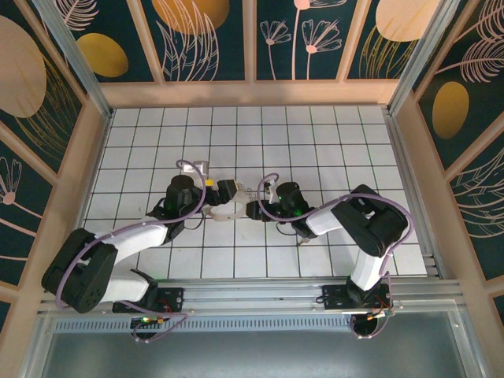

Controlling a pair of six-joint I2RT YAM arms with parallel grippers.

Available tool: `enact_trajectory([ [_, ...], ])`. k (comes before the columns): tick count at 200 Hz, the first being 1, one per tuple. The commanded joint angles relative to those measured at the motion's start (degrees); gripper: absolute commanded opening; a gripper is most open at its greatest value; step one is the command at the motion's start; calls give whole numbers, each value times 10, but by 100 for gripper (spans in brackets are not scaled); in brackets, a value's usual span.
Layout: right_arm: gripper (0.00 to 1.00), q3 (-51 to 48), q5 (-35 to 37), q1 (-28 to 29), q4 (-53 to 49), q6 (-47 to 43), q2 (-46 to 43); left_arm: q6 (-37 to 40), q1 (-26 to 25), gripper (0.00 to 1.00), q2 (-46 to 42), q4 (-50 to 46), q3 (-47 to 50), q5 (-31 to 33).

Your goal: Put the keys on the keyring

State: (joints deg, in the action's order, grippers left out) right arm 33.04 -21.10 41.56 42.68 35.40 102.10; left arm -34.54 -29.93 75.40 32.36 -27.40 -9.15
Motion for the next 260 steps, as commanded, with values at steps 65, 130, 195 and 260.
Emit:
enact_trajectory([
  [65, 48, 28, -3, -1, 1, 5, 26, -9, 3, 99, -20, -16, 6, 9],
  [130, 48, 44, -1, -13, -3, -3, 35, -16, 3, 99, -7, -2, 14, 4],
  [195, 43, 63, -25, -10, -4, -8, 53, -22, 3, 99, -8, 7, 23, 4],
  [260, 43, 73, -31, -4, -13, -12, 58, -26, 3, 99, 4, 18, 24, -1],
])
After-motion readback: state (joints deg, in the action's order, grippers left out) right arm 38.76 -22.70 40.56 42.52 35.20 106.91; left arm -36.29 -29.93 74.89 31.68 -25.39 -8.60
